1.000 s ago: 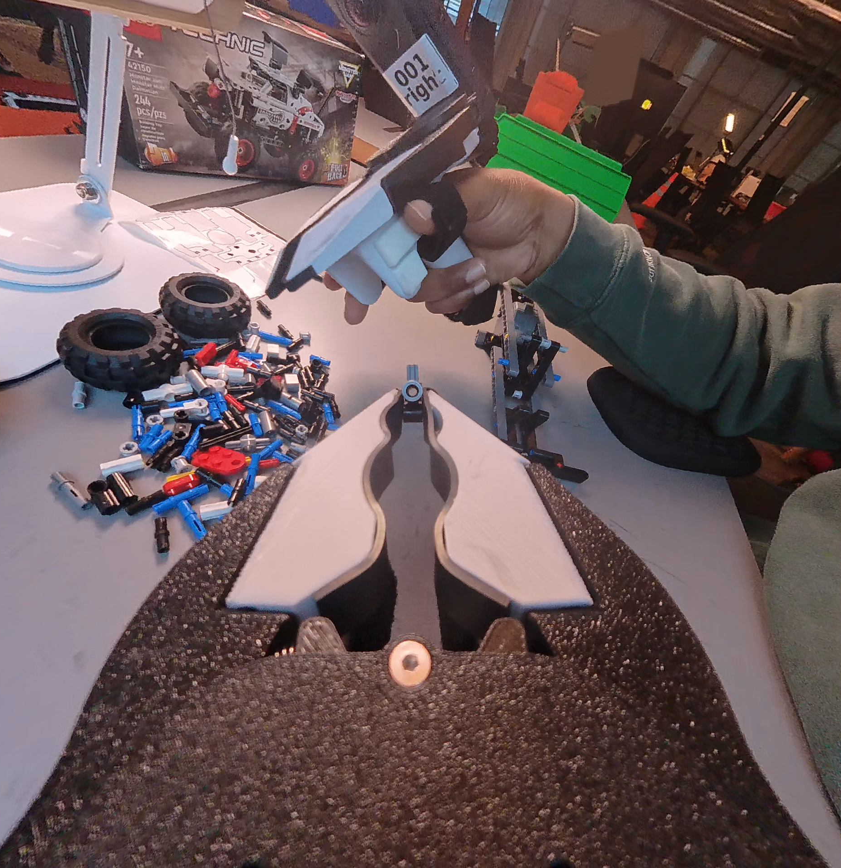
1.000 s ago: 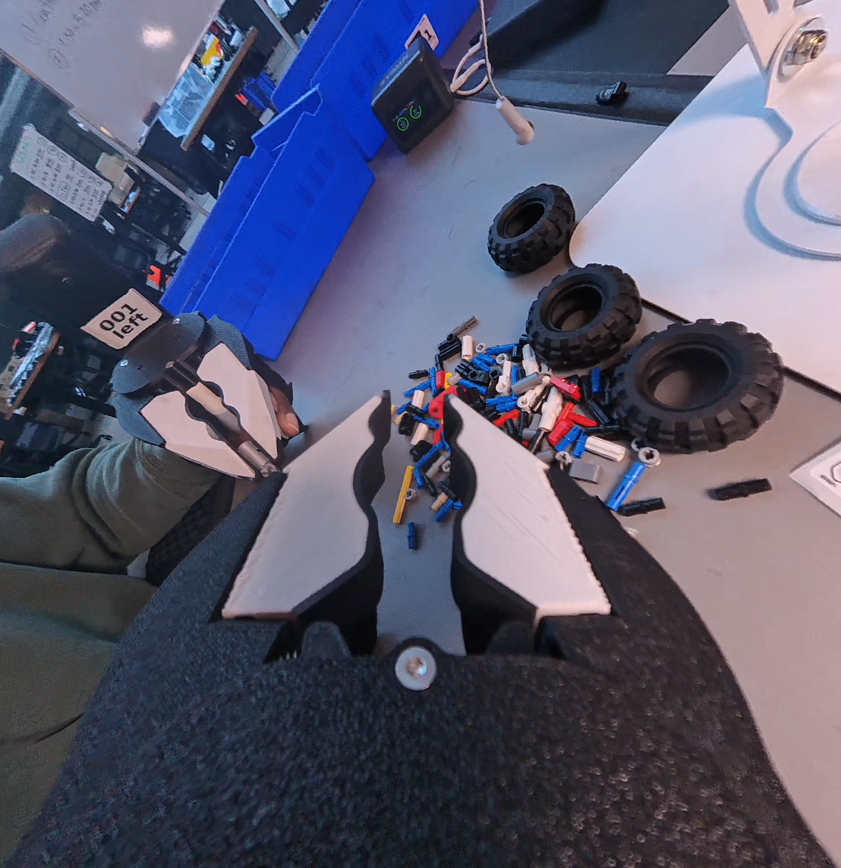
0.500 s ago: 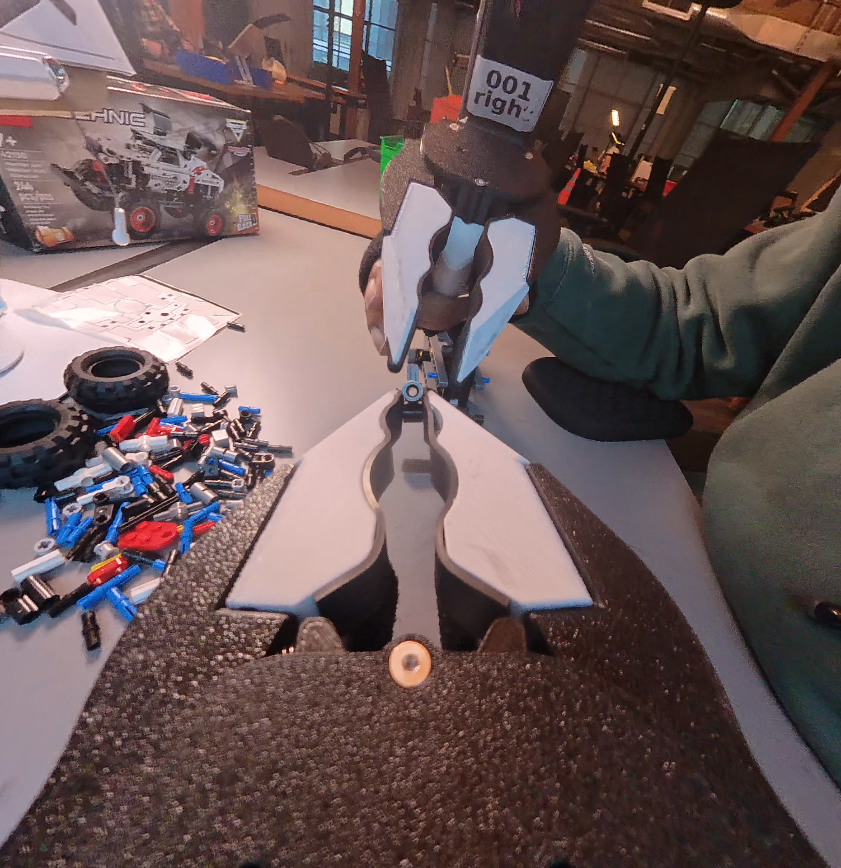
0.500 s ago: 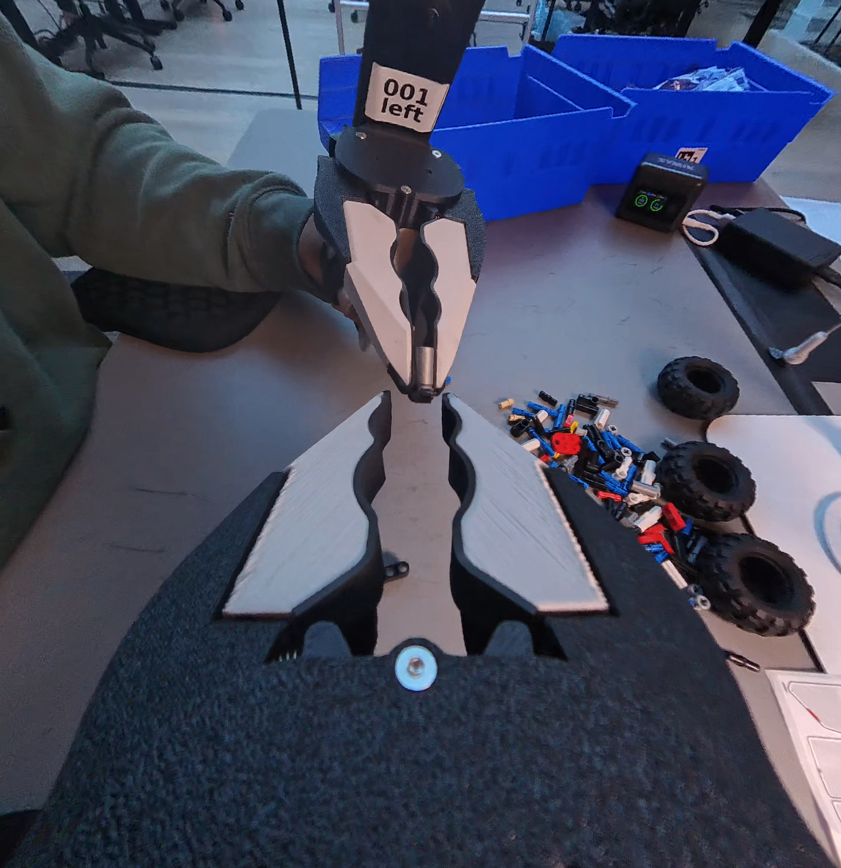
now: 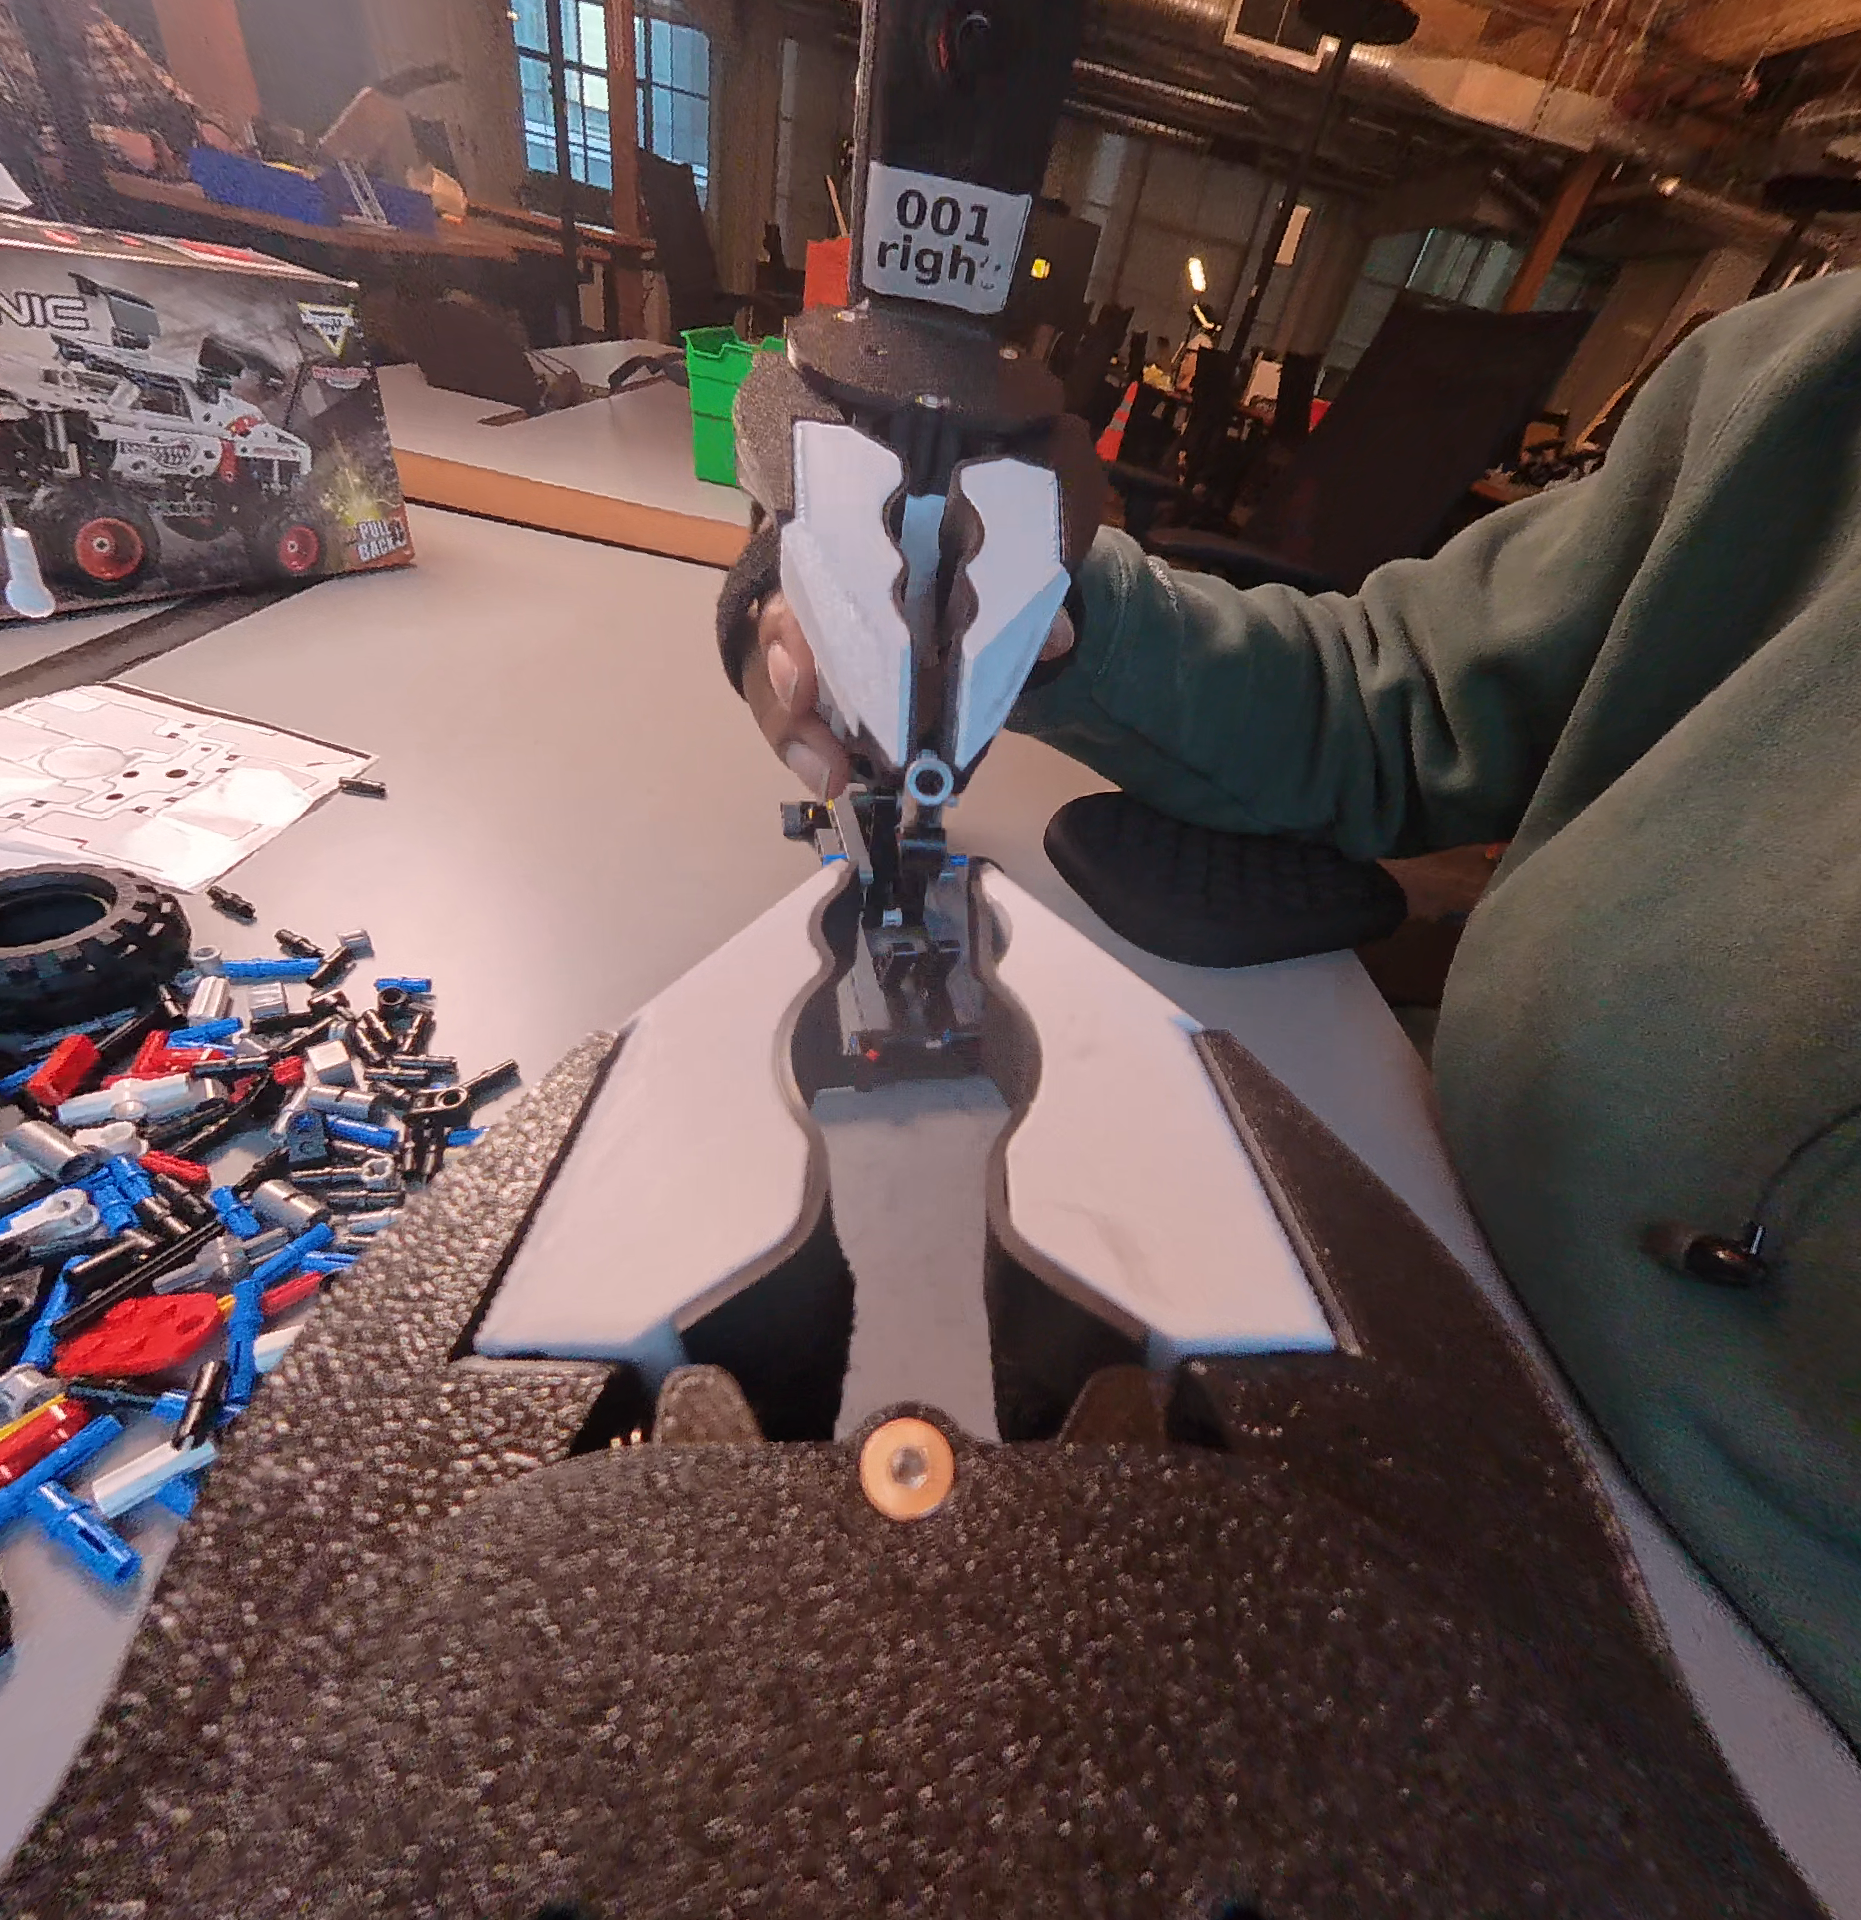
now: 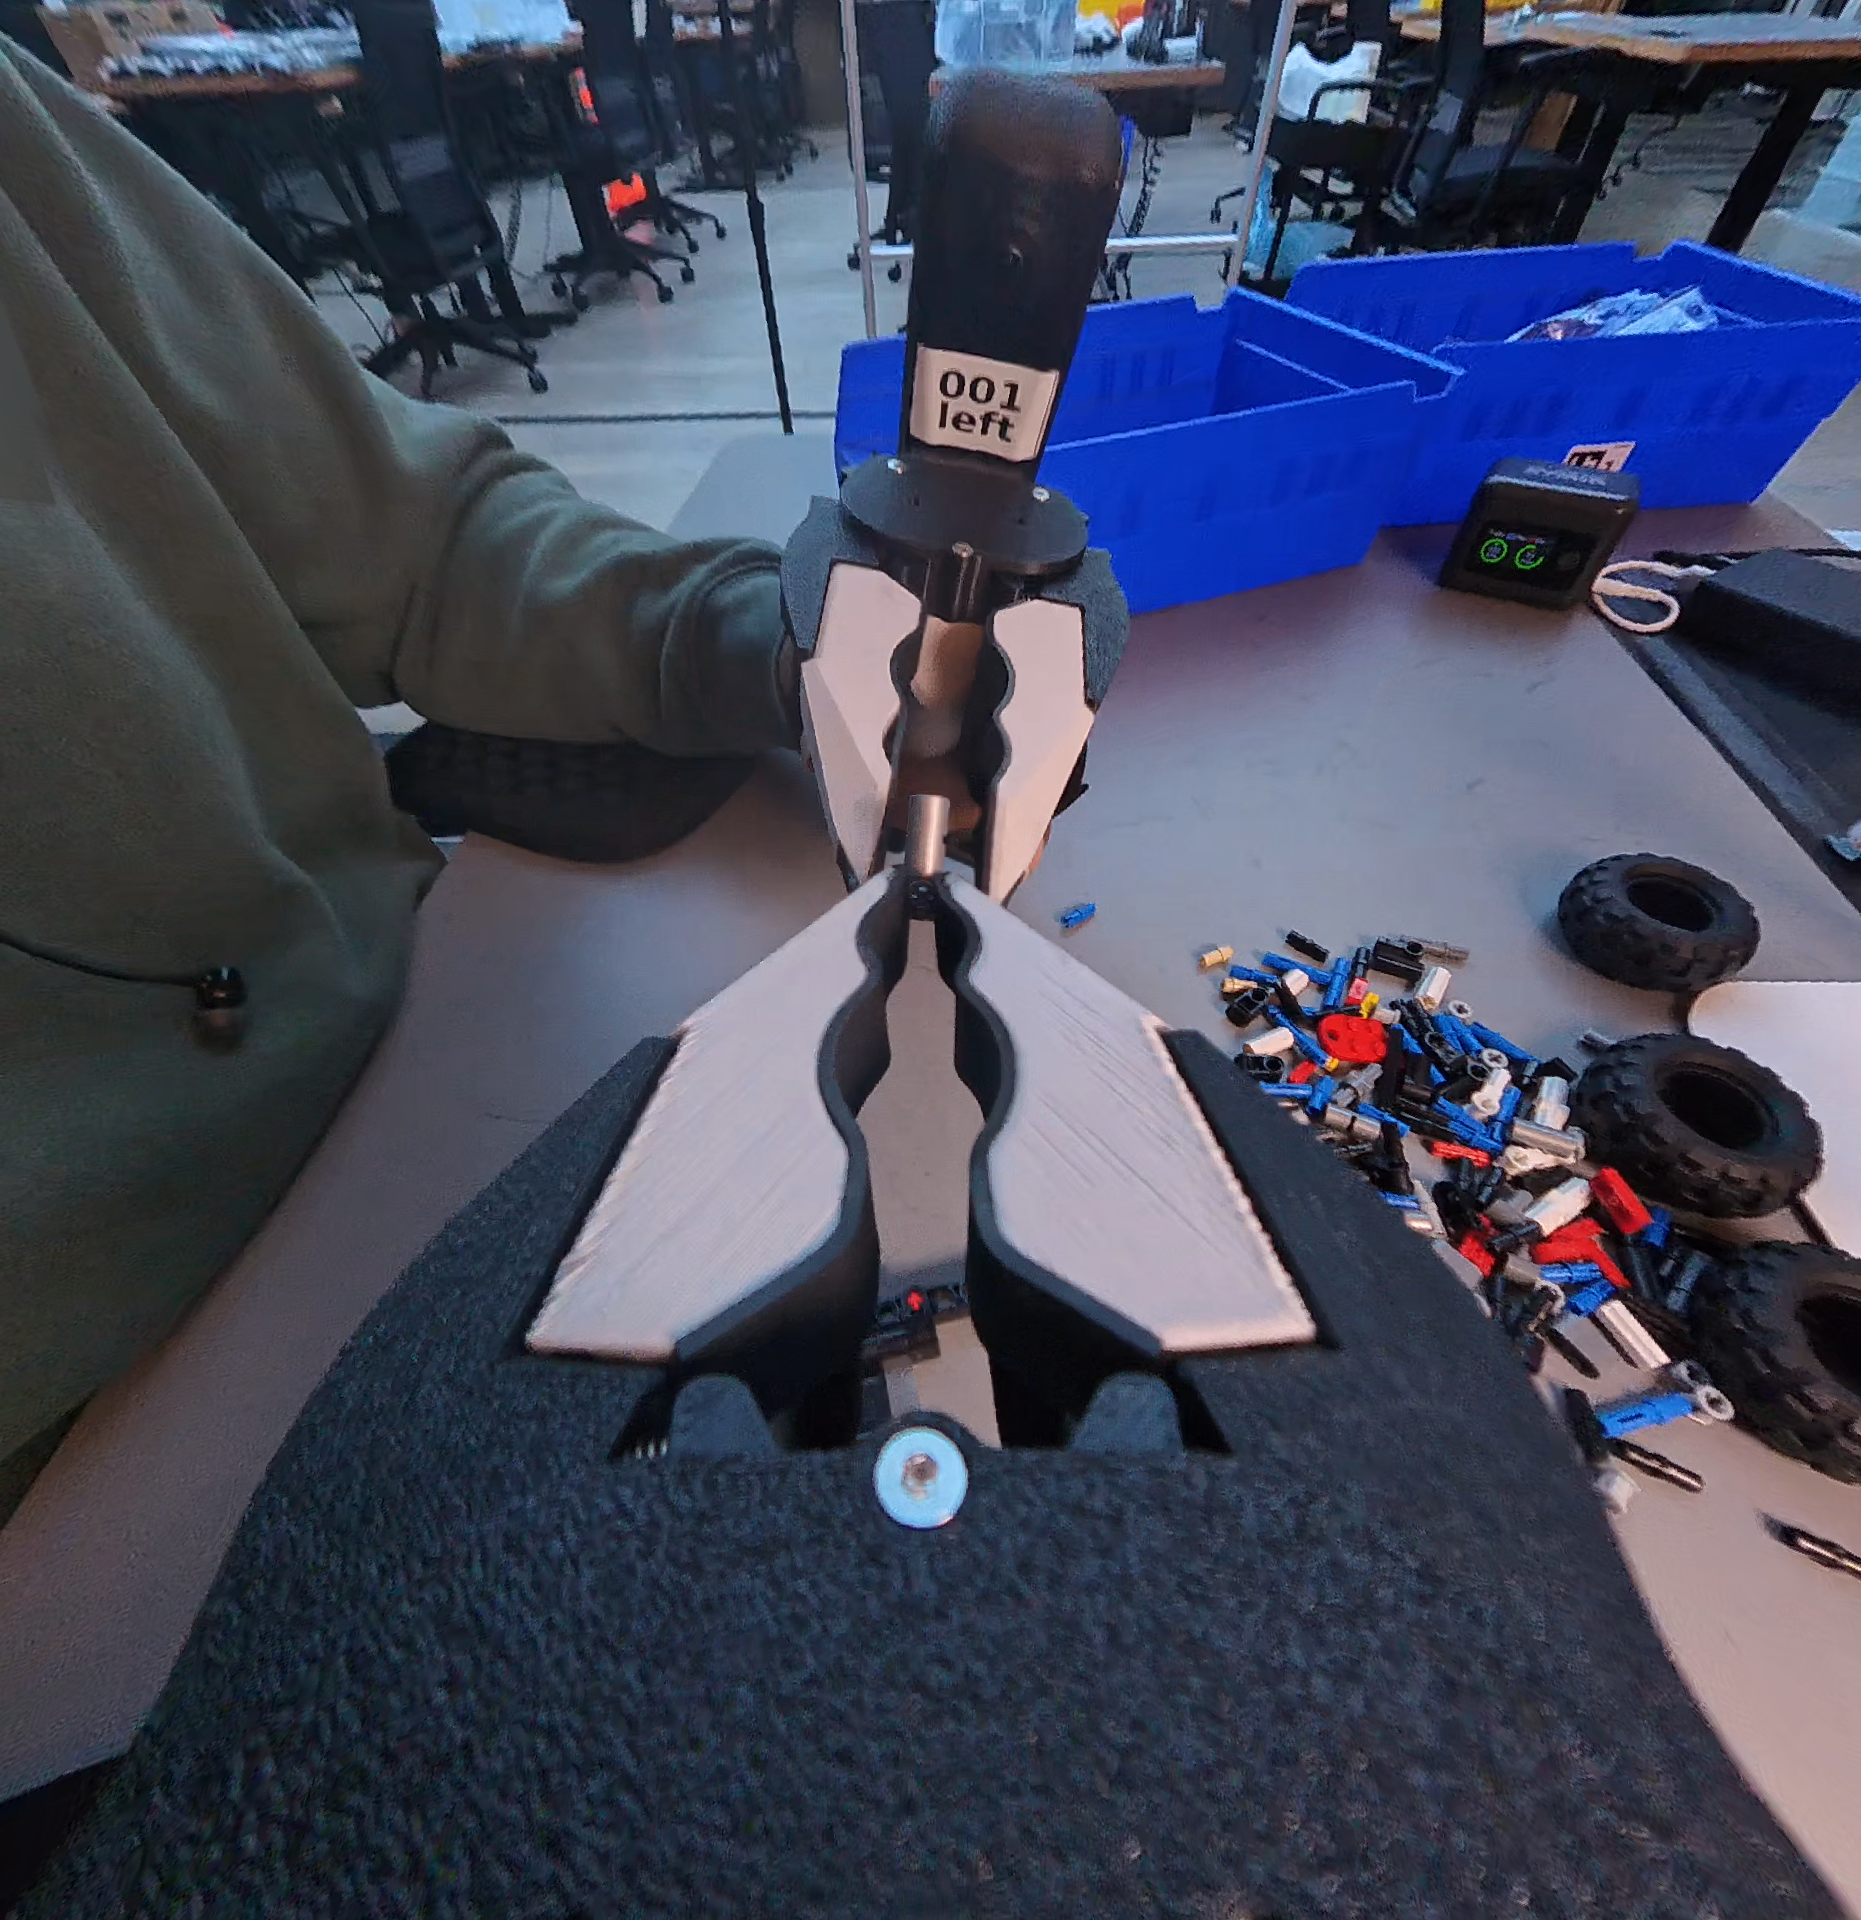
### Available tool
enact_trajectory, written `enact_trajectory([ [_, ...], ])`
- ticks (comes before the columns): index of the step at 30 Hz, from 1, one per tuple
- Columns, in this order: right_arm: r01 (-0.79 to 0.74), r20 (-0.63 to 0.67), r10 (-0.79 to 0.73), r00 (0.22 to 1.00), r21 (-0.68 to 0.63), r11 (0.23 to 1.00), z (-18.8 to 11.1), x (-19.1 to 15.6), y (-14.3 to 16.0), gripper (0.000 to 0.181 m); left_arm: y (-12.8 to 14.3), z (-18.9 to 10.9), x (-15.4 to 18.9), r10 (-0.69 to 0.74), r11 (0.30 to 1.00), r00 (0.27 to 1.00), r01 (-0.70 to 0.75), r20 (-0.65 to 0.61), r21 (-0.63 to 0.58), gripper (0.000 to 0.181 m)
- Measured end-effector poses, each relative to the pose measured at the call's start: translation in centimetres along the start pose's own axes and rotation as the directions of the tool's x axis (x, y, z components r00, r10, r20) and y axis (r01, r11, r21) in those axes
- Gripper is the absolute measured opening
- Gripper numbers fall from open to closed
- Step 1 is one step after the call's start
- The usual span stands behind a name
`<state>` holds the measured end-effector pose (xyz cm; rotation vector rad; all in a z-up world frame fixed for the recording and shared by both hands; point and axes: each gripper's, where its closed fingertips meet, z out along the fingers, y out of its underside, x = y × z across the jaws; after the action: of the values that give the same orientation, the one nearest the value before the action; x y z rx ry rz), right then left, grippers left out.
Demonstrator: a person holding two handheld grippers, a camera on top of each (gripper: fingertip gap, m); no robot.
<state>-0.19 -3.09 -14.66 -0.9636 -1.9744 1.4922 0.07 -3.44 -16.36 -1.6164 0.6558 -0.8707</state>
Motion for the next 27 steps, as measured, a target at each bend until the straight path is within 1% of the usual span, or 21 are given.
enact_trajectory([
  [2,-0.025,0.017,0.025,1.000,0.045,0.999,-0.3,-0.2,-0.7,0.003,-0.5,-0.2,0.2,-0.024,0.999,0.999,0.024,-0.021,0.032,0.024],
  [4,-0.045,0.031,0.043,0.999,0.072,0.996,-0.3,-0.3,-1.1,0.003,-1.1,-0.2,0.5,-0.039,0.997,0.998,0.041,-0.042,0.065,0.023],
  [5,-0.051,0.035,0.048,0.998,0.077,0.996,-0.2,-0.3,-1.2,0.003,-1.4,-0.2,0.6,-0.042,0.996,0.998,0.046,-0.051,0.079,0.020],
  [6,-0.051,0.034,0.049,0.998,0.078,0.996,-0.1,-0.3,-1.2,0.003,-1.6,-0.2,0.9,-0.041,0.995,0.997,0.046,-0.060,0.088,0.013],
  [7,-0.052,0.035,0.049,0.998,0.080,0.995,-0.1,-0.4,-1.2,0.003,-1.6,-0.2,0.9,-0.035,0.996,0.998,0.040,-0.055,0.083,0.008],
  [11,-0.035,0.029,0.033,0.999,0.069,0.997,0.0,-0.5,-1.1,0.004,-1.5,-0.1,0.9,0.005,0.999,1.000,-0.004,-0.020,0.042,0.006],
  [12,-0.012,0.028,0.011,1.000,0.050,0.999,0.0,-0.7,-0.9,0.004,-1.3,-0.1,1.0,0.015,1.000,1.000,-0.015,-0.021,0.027,0.007],
  [14,0.019,0.017,-0.019,1.000,0.003,1.000,0.2,-0.9,-0.4,0.013,-1.2,0.1,1.2,0.039,0.999,0.999,-0.039,-0.020,0.007,0.007],
  [16,0.043,0.017,-0.042,0.999,-0.045,0.998,0.5,-1.1,0.3,0.010,-1.0,0.3,1.5,0.057,0.998,0.998,-0.057,-0.024,-0.015,0.006],
  [22,0.070,0.002,-0.070,0.998,-0.048,0.996,0.6,-0.9,0.4,0.006,-0.7,0.2,1.2,0.084,0.995,0.996,-0.083,0.009,-0.052,0.006],
  [25,0.082,0.005,-0.082,0.997,-0.022,0.996,0.6,-0.7,0.0,0.006,-1.0,0.1,1.0,0.087,0.994,0.996,-0.086,0.024,-0.061,0.006],
  [27,0.071,0.007,-0.071,0.997,0.011,0.997,0.4,-0.5,-0.4,0.005,-1.3,0.0,0.9,0.057,0.998,0.998,-0.056,0.022,-0.042,0.006],
])
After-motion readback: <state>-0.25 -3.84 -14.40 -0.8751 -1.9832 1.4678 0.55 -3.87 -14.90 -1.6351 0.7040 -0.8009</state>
